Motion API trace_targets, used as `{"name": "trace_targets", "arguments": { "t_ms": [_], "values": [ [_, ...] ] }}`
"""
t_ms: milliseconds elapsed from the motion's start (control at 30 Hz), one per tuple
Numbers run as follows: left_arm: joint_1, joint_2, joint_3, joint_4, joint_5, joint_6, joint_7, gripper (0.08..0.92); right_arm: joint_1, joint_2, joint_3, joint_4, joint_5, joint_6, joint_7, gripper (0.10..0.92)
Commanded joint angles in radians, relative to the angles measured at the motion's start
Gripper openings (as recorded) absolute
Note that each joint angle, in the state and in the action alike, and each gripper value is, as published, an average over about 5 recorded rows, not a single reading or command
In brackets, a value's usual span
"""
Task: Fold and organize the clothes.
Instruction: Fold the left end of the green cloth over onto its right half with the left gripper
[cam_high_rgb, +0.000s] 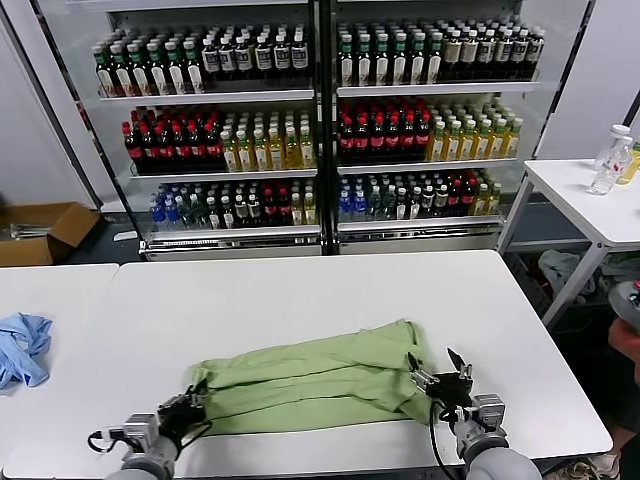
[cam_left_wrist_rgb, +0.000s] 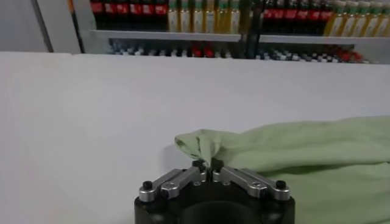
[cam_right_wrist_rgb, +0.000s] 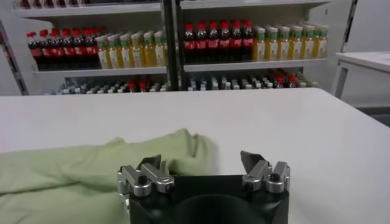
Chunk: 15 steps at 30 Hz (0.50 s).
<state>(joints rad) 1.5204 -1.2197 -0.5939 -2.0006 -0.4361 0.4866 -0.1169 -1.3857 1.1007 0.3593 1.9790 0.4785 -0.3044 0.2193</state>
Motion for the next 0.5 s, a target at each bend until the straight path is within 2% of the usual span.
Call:
{"name": "trace_targets", "arguments": {
  "t_ms": [33, 167, 267, 367, 500],
  "values": [
    [-0.058, 0.153, -0.287, 0.048, -0.085, -0.025, 0.026, 0.101, 0.028, -0.018, -0.006, -0.011, 0.022, 0.003, 0.002, 0.823],
    [-0.096, 0.235, -0.401, 0.104, -0.126, -0.026, 0.024, 0.101, 0.036, -0.035, -0.005, -0.014, 0.038, 0.006, 0.002, 0.823],
    [-0.115, 0.255, -0.446, 0.109, -0.171, -0.015, 0.02, 0.101, 0.034, -0.045, -0.003, -0.013, 0.045, 0.009, 0.001, 0.823],
    [-0.116, 0.238, -0.448, 0.047, -0.272, 0.021, 0.01, 0.101, 0.029, -0.05, -0.002, -0.01, 0.048, 0.011, 0.001, 0.823],
    [-0.085, 0.148, -0.367, -0.132, -0.445, 0.073, -0.007, 0.101, 0.023, -0.051, 0.001, -0.006, 0.048, 0.012, 0.001, 0.823]
  ]
}}
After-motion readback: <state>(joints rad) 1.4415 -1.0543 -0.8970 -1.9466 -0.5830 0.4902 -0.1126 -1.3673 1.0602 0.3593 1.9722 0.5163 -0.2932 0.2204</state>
